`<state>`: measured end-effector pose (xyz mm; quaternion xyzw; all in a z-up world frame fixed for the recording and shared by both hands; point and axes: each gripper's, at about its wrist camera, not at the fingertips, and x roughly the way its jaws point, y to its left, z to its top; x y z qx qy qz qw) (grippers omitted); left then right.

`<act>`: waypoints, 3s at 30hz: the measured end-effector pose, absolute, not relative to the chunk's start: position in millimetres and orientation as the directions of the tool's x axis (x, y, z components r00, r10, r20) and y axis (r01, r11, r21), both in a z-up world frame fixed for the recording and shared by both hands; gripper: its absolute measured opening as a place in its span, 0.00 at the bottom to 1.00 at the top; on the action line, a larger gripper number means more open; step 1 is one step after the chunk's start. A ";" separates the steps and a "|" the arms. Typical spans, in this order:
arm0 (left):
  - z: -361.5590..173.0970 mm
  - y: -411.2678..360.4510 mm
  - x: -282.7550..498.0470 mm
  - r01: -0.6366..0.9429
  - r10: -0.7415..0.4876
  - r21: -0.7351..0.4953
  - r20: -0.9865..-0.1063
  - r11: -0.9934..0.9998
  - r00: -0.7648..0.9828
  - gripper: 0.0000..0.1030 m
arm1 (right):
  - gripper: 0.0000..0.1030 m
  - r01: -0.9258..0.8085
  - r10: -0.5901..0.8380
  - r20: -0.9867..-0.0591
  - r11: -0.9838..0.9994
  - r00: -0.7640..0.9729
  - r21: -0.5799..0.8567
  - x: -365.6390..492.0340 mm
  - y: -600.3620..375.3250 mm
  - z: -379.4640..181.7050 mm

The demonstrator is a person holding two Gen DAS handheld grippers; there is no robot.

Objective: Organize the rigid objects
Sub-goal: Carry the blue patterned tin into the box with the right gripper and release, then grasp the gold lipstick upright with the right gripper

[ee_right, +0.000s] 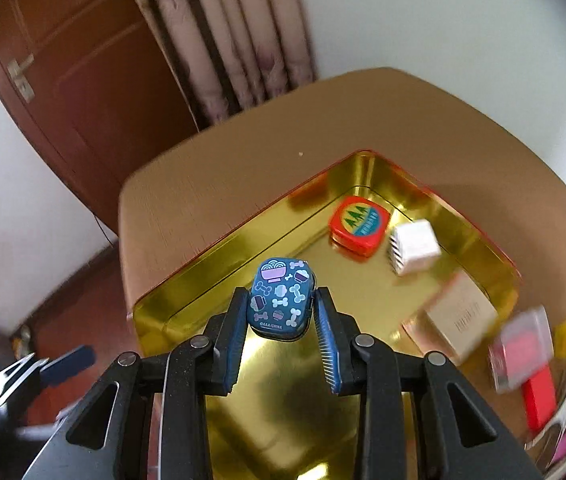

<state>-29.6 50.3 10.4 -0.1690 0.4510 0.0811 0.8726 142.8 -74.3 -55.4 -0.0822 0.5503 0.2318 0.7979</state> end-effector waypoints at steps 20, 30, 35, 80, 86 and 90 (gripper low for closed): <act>-1.6 56.8 -20.9 -0.301 -0.037 -0.236 -0.839 0.924 0.543 0.50 | 0.38 -0.444 0.200 -0.945 0.893 0.258 0.067 181.5 -59.7 -83.2; 7.8 43.4 -24.1 -0.267 0.020 -0.163 -0.821 0.950 0.571 0.50 | 0.69 -0.338 0.344 -0.781 0.923 0.521 0.181 96.0 -142.1 4.5; 16.4 21.8 -28.5 -0.208 0.051 -0.093 -0.801 0.974 0.597 0.51 | 0.70 -0.201 0.181 -0.774 0.977 0.607 0.070 0.0 -231.1 19.4; 32.9 -253.7 11.6 0.512 -0.473 -0.255 -0.806 0.820 0.356 0.51 | 0.18 0.312 -0.255 -0.872 0.942 0.419 -0.125 -133.6 -493.8 -11.7; 23.4 -335.1 25.1 0.710 -0.445 -0.065 -0.818 0.701 0.365 0.51 | 0.18 0.328 -0.210 -0.856 0.943 0.473 -0.050 -146.5 -505.6 -10.0; 5.2 -358.2 41.1 0.773 -0.426 -0.051 -0.856 0.633 0.293 0.51 | 0.18 0.333 -0.165 -0.848 0.943 0.503 0.015 -150.2 -512.0 -10.2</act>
